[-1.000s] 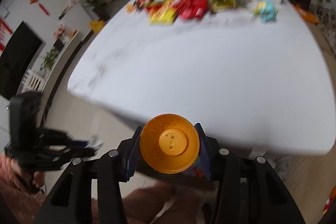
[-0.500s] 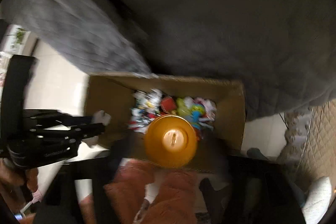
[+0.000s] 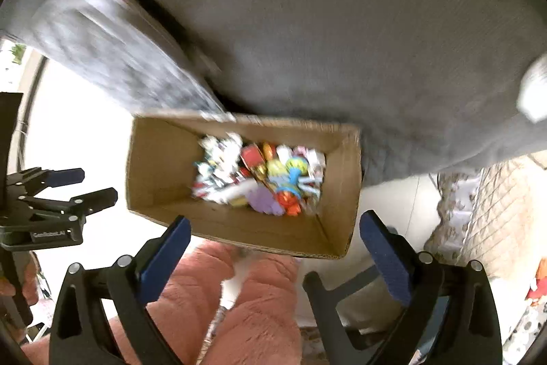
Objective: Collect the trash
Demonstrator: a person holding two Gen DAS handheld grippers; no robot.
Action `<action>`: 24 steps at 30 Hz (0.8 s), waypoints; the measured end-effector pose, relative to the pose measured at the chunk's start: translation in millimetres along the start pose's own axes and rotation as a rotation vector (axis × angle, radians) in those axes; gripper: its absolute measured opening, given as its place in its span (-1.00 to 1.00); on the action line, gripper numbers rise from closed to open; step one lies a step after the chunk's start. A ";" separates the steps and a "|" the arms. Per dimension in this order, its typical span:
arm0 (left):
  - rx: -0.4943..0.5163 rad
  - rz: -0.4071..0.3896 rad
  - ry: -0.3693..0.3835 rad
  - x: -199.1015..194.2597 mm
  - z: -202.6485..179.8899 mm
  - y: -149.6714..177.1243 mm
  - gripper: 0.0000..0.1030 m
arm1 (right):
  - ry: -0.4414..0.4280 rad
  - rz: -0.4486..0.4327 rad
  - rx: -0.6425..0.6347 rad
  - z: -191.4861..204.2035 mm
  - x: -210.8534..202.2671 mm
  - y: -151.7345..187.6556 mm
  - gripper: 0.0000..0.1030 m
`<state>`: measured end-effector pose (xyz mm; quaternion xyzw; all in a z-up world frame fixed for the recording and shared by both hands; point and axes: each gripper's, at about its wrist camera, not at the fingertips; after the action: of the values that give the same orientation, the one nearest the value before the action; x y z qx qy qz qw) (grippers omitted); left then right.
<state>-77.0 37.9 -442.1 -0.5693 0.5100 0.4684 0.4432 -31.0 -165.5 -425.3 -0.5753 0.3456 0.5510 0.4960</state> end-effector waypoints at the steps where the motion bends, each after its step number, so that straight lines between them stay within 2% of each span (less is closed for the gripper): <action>1: -0.002 -0.022 0.005 -17.1 -1.2 0.4 0.59 | -0.013 -0.040 -0.010 4.2 -26.9 -4.5 0.89; 6: -0.004 -0.210 -0.023 -130.2 -6.3 -11.8 0.59 | -0.047 -0.245 -0.050 21.6 -138.0 -29.6 0.89; 11: -0.010 -0.438 -0.060 -240.2 -14.5 -37.2 0.59 | -0.055 -0.470 -0.052 30.8 -235.7 -65.8 0.89; 14: -0.003 -0.580 -0.083 -301.1 -25.4 -50.2 0.59 | -0.043 -0.621 -0.055 39.2 -293.1 -86.7 0.89; 16: 0.013 -0.666 -0.114 -339.5 -35.4 -55.4 0.59 | -0.020 -0.690 -0.069 44.7 -321.4 -97.5 0.89; 21: 0.025 -0.830 -0.132 -414.2 -55.2 -56.2 0.60 | 0.031 -0.885 -0.058 51.0 -397.8 -103.8 0.89; 24: 0.040 -0.892 -0.123 -442.1 -61.3 -51.4 0.60 | 0.075 -0.923 -0.052 51.6 -421.0 -99.8 0.89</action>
<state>-39.0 55.3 5.2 -0.6960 0.1965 0.2547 0.6420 -16.7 -152.3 9.9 -0.7007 0.0574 0.2599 0.6620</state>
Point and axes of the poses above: each gripper's, at about its wrist camera, not at the fingertips, and x roughly the way its jaws point, z to its left, y to its underside, and after that the axes turned 3 degrees about -z, right-handed
